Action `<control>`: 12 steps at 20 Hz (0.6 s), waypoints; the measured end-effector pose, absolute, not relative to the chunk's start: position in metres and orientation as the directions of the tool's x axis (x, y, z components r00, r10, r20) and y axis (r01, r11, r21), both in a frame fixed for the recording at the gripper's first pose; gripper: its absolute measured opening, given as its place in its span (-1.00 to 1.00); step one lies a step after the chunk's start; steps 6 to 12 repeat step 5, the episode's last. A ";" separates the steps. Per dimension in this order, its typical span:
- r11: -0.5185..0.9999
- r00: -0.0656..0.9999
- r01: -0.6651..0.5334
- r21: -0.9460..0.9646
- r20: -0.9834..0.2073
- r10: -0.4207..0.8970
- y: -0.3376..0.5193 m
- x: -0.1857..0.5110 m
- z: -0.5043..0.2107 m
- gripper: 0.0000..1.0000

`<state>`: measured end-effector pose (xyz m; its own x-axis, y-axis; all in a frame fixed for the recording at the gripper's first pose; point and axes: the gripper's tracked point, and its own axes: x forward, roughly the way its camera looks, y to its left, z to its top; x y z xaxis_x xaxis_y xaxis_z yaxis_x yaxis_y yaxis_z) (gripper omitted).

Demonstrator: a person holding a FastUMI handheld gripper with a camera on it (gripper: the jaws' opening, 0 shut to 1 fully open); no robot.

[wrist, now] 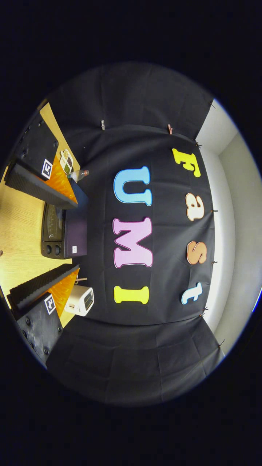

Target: Open the toaster oven, put the food inside, and close the toaster oven door.

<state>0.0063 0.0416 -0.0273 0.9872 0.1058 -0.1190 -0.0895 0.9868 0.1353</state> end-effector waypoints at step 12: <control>0.988 0.986 -0.086 0.130 -0.133 0.104 0.039 0.014 -0.029 0.96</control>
